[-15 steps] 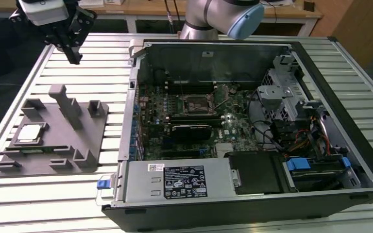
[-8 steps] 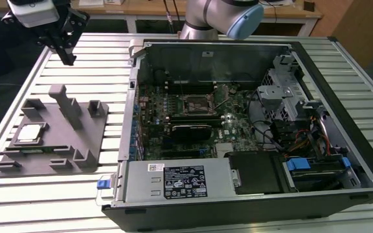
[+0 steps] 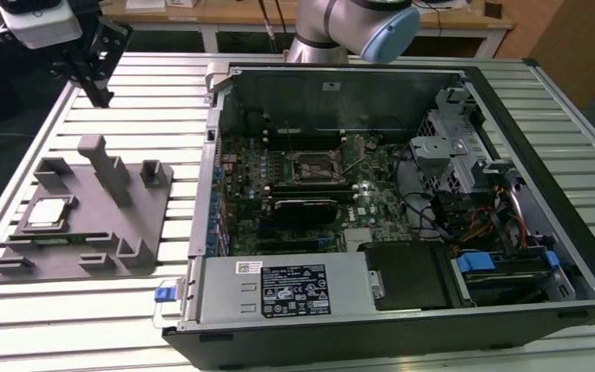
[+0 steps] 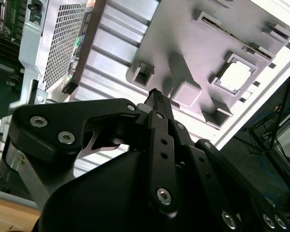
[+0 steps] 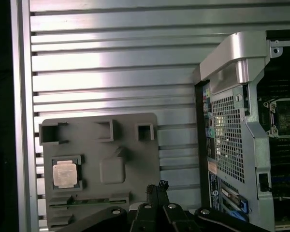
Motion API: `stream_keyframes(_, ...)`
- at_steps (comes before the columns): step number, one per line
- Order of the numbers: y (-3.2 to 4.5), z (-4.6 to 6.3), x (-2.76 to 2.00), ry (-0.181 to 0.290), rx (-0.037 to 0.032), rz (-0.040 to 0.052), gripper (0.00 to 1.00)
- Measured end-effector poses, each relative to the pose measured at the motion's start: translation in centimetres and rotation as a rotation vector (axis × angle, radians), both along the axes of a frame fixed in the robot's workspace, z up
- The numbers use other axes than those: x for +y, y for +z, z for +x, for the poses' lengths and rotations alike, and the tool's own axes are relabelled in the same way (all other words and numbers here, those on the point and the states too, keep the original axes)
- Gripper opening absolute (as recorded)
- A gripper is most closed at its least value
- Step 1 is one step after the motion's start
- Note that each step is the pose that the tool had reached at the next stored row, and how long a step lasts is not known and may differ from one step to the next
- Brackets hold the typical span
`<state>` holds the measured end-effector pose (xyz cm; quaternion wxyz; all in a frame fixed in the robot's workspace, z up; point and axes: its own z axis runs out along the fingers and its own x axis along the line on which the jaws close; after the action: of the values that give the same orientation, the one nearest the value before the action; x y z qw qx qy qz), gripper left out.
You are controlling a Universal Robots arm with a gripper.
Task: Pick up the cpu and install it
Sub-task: 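Reach for the cpu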
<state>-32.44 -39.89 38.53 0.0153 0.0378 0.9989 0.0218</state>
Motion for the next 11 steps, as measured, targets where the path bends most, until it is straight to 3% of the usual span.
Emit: stream_keyframes(11,-0.57,-1.6,0.0,0.0,0.0001,0.0,0.11)
